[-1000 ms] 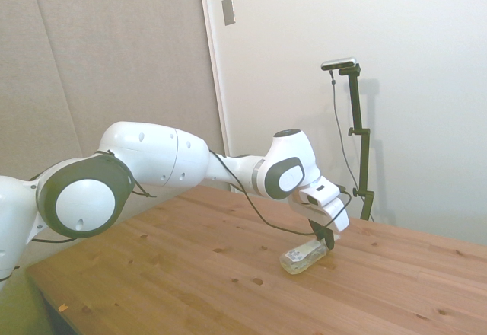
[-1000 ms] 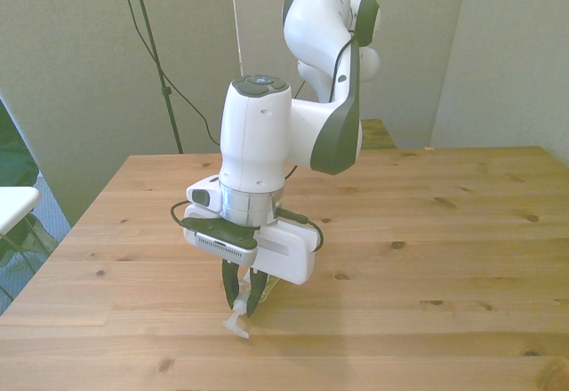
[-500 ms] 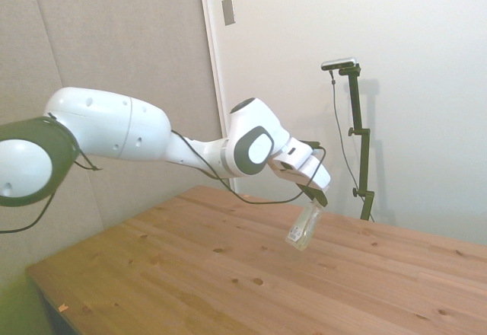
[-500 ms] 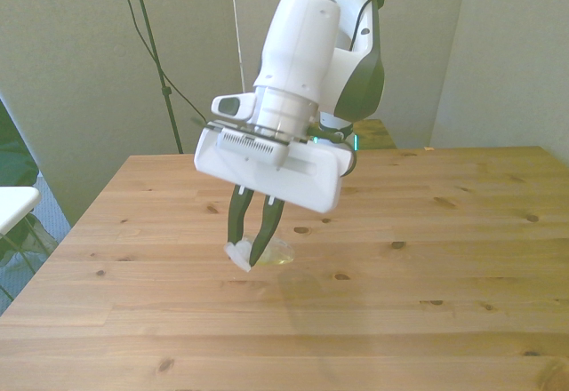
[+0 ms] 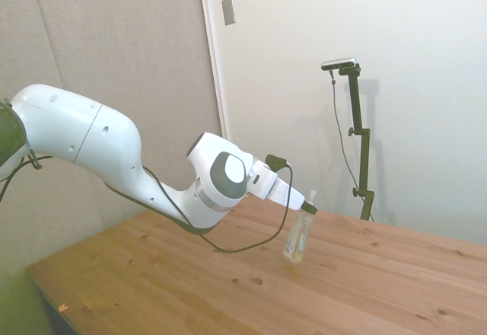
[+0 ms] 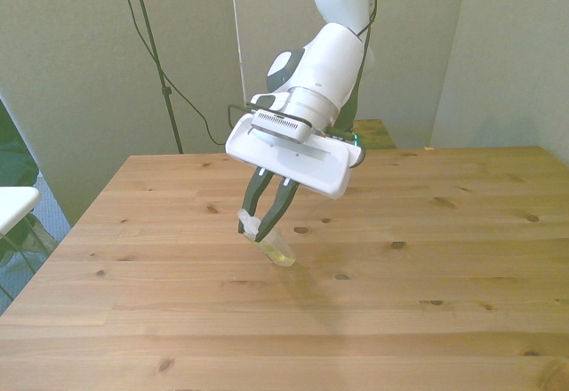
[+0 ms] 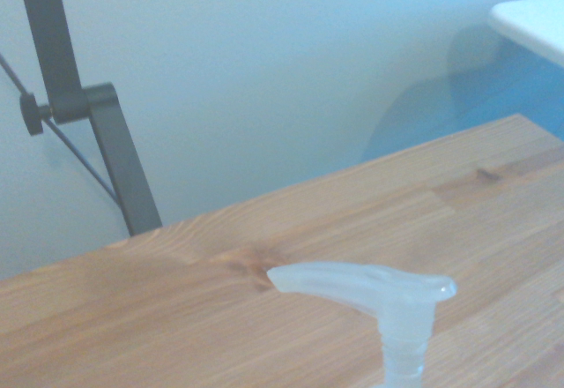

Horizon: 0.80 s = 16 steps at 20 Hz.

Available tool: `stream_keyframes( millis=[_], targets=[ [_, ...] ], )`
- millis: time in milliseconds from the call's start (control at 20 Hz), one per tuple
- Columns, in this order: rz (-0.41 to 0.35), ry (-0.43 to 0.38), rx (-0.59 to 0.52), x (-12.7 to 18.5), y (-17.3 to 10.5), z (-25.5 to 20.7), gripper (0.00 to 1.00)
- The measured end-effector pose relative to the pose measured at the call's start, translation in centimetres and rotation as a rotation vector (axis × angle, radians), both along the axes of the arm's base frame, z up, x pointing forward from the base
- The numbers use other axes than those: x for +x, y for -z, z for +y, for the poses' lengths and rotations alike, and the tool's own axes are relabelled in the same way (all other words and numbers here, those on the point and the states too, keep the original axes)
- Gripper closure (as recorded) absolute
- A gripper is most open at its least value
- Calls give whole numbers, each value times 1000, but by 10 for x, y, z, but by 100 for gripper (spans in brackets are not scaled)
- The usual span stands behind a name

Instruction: Stand the sanitizer

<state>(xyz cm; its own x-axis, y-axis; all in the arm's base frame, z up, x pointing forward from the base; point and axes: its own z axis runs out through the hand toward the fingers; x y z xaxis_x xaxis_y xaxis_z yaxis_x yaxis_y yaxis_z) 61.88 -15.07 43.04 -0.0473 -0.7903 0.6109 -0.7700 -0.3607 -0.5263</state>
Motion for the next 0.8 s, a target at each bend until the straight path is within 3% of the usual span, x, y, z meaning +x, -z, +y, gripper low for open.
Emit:
stream_keyframes(
  millis=[250, 500, 800],
  targets=[
    [-108, 52, -50, 3, -6, 36, 100],
    [-175, 94, -69, 26, -5, 65, 100],
    [-188, 104, -99, 56, -8, 67, 100]
  ],
)
